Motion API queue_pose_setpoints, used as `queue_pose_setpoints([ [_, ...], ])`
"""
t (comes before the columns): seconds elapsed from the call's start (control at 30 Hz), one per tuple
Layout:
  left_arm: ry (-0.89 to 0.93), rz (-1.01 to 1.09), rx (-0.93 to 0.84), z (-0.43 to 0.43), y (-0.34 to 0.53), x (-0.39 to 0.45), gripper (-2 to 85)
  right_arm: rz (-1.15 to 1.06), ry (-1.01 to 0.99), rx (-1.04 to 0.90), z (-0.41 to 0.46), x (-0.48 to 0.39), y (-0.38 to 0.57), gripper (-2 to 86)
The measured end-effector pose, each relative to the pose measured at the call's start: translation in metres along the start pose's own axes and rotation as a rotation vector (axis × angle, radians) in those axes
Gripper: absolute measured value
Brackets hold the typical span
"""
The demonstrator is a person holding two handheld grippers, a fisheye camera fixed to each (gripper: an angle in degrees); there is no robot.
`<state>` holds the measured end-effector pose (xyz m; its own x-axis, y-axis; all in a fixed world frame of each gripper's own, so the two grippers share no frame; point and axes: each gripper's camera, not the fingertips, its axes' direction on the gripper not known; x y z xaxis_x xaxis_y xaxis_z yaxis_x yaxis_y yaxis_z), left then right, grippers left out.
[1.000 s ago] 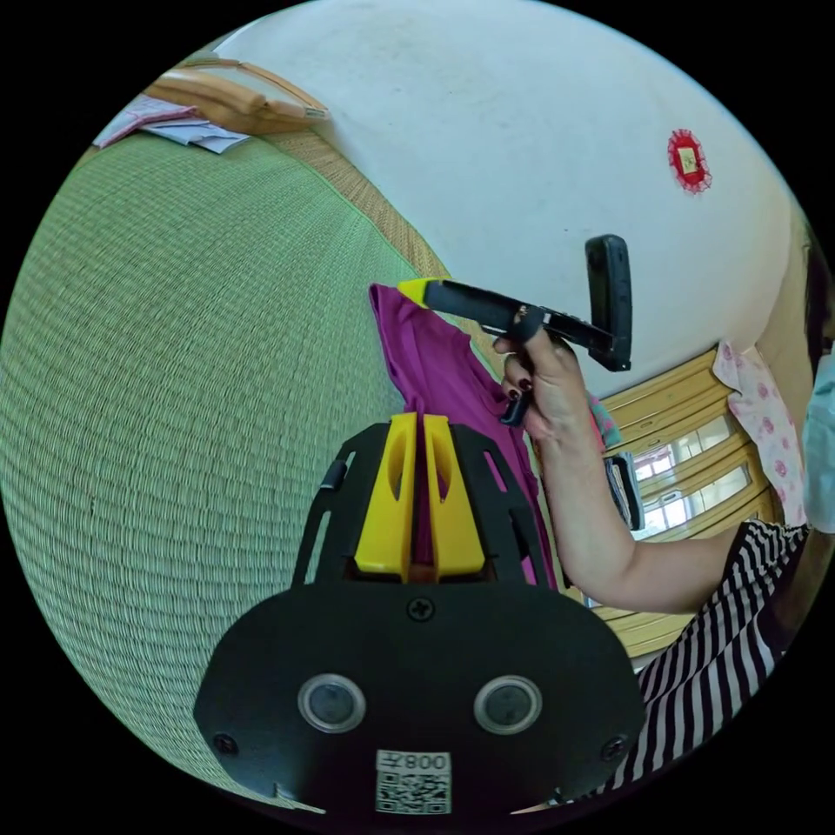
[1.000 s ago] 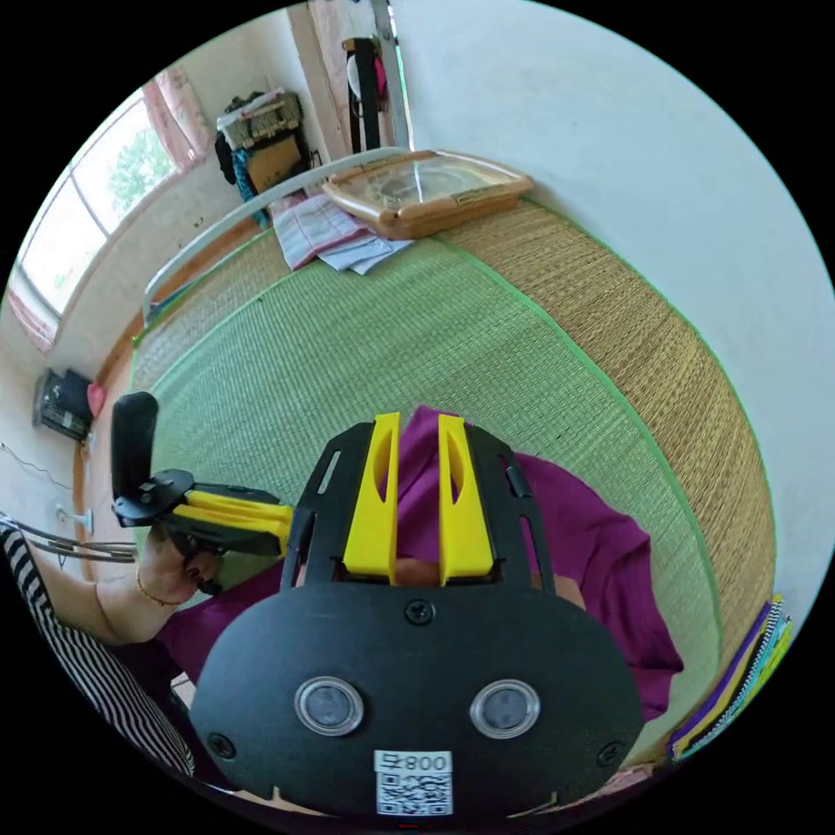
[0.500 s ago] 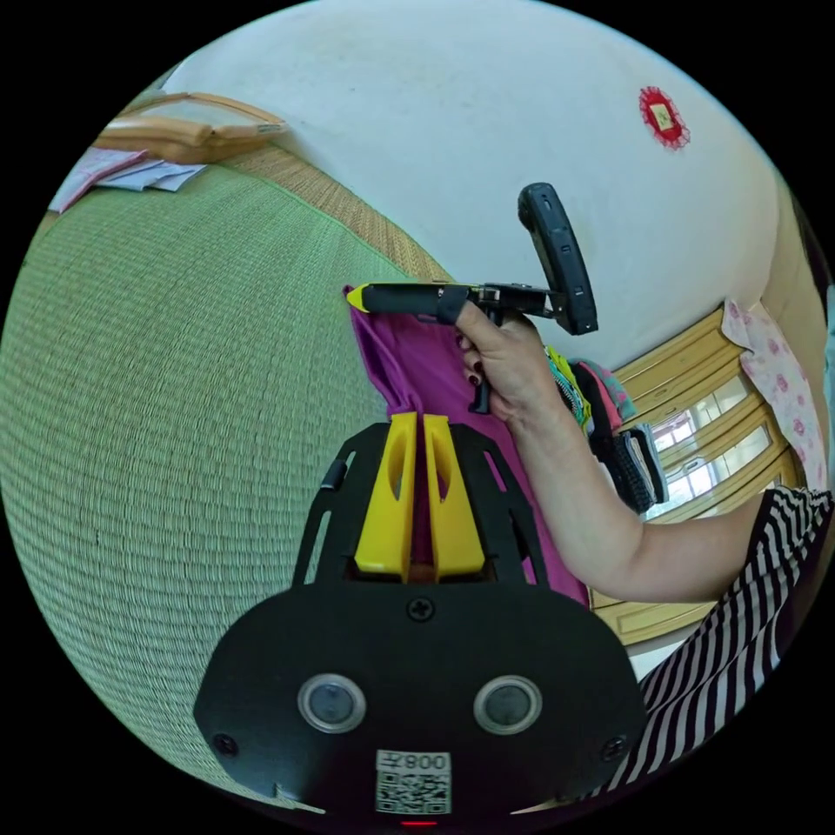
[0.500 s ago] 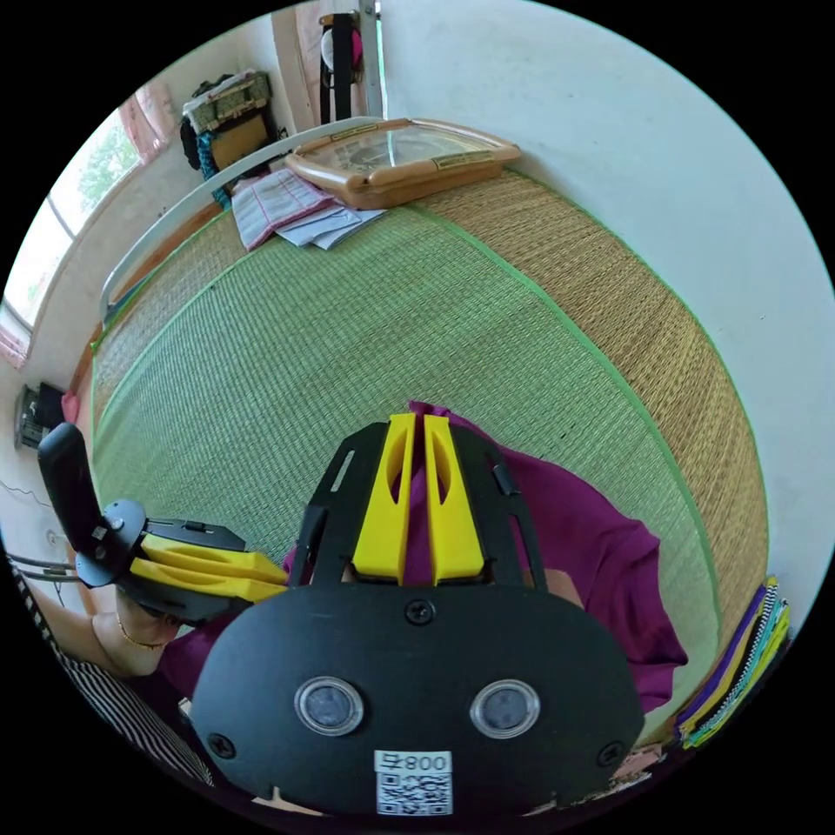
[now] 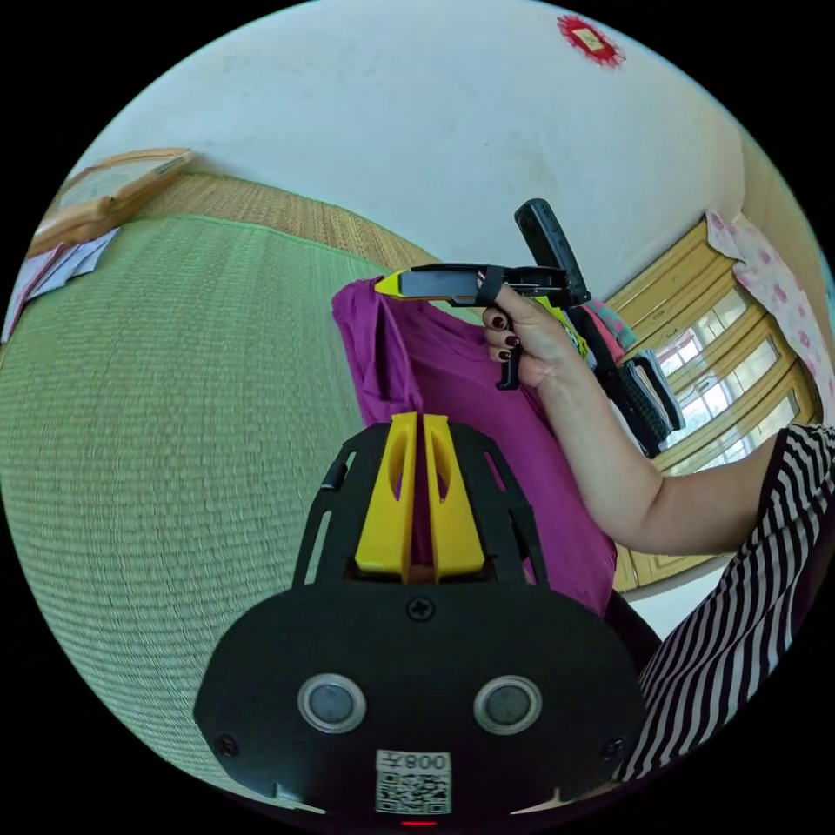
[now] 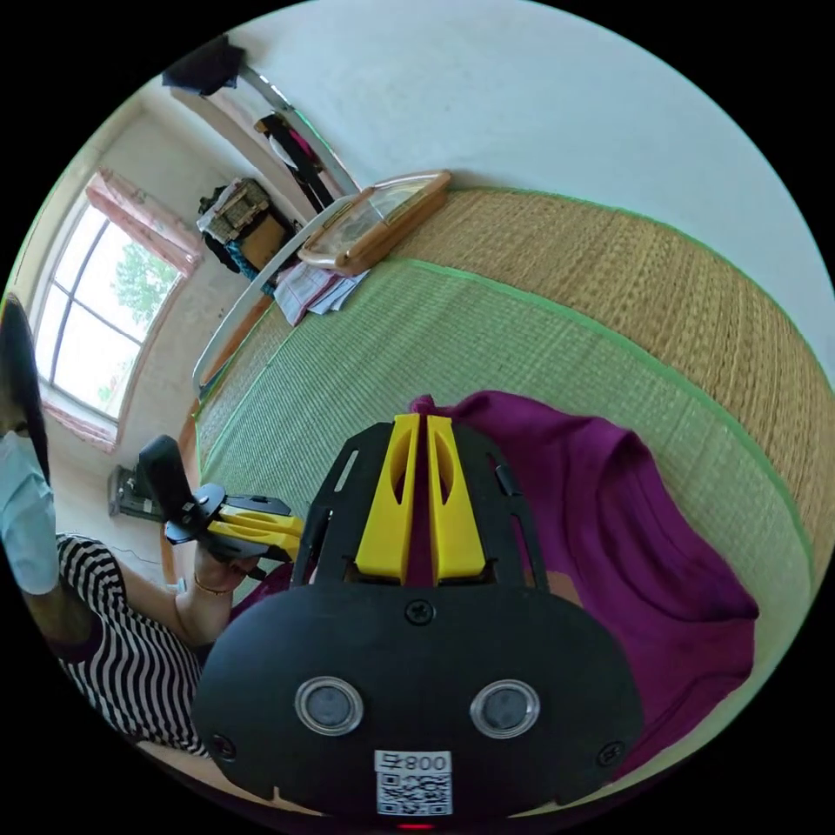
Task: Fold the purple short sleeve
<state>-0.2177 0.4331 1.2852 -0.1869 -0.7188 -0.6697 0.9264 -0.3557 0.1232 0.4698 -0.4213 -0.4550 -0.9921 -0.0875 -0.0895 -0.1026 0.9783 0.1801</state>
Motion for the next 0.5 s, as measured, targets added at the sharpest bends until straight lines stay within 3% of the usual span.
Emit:
queue_pose_setpoints([
  [0.5,-0.004,0.036,-0.164,0.022,-0.016,0.007,0.9,0.111,-0.001,-0.014,0.017,0.086,0.015,1.3],
])
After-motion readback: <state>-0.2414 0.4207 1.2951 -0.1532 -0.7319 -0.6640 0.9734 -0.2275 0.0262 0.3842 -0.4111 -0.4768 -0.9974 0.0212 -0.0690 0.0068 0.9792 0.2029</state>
